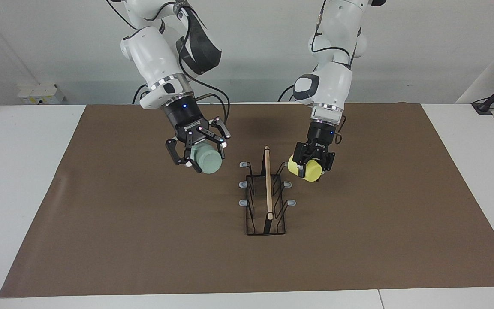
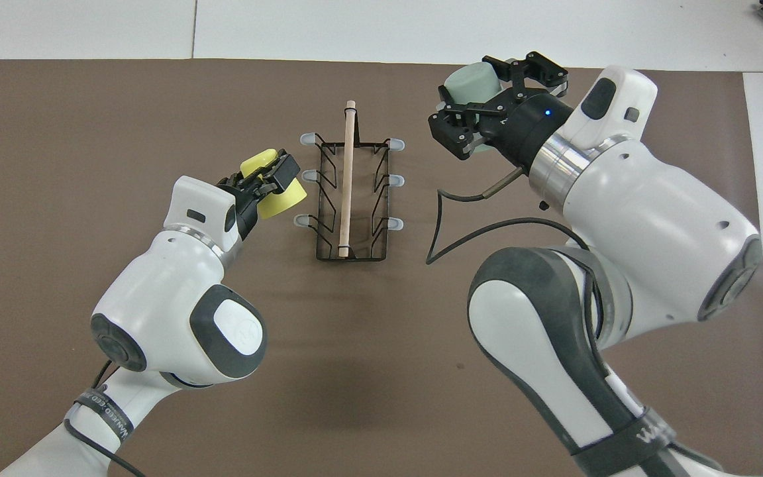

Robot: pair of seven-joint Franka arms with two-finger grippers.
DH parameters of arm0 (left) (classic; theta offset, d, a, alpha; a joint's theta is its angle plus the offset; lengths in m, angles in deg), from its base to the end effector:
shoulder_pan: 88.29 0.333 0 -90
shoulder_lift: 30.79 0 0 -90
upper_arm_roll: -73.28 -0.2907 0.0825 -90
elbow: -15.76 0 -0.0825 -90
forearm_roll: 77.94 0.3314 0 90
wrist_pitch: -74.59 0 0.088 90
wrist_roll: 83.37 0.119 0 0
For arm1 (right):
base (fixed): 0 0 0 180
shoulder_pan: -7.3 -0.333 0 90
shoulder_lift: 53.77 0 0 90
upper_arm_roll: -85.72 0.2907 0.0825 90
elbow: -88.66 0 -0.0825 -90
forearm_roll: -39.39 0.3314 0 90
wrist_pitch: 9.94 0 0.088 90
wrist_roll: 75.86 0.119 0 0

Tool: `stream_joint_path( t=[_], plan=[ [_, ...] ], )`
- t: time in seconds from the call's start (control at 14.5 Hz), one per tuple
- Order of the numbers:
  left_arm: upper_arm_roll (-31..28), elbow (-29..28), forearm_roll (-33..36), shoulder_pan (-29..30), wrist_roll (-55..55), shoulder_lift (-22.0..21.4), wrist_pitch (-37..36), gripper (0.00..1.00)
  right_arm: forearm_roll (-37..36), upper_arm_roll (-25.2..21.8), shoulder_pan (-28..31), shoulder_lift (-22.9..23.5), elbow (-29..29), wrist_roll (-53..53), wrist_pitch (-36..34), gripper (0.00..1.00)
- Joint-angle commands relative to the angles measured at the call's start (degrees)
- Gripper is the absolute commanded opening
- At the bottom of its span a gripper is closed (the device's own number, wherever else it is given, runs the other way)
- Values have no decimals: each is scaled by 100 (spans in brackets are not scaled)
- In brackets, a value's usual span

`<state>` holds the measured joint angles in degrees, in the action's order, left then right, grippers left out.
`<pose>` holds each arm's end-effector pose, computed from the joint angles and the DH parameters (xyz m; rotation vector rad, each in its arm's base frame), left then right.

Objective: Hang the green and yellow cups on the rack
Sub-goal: 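Hang the yellow cup on a rack peg with the left gripper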

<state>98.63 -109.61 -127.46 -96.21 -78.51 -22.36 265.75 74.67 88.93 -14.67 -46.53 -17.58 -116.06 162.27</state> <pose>0.5015 -0.2199 0.4230 2.3923 0.3632 1.0283 0.5589 0.2154 0.5559 -2.4201 -0.7098 -1.4200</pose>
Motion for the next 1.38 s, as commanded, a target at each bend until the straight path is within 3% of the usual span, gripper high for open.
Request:
stream_joint_path(
  t=[0.0,0.21,0.34,0.48,0.62,0.83,1.03,1.31],
  plan=[
    [146,-144,83,-8,94,44,141,0,347,65,-44,-152,-151,-85,400,0],
    [295,-478,74,-8,103,-52,158,0,796,268,-26,-204,-160,-294,622,0],
    [374,-532,57,-8,103,-79,158,0,805,250,53,-213,-99,-523,107,0],
    [392,-514,39,1,59,-79,132,100,744,232,385,-205,155,-1005,-876,0],
    [401,-488,13,9,24,-70,106,100,813,250,850,-222,279,-1690,-1739,0],
    [392,-331,-13,35,15,-61,-262,100,1339,241,1037,-319,331,-2254,-2162,0],
    [366,-32,-31,106,6,-70,-991,100,1385,232,1414,-372,446,-2720,-3094,0],
    [313,337,-31,308,15,-88,-1729,100,1403,241,1792,-398,533,-3327,-3692,0]
  ],
)
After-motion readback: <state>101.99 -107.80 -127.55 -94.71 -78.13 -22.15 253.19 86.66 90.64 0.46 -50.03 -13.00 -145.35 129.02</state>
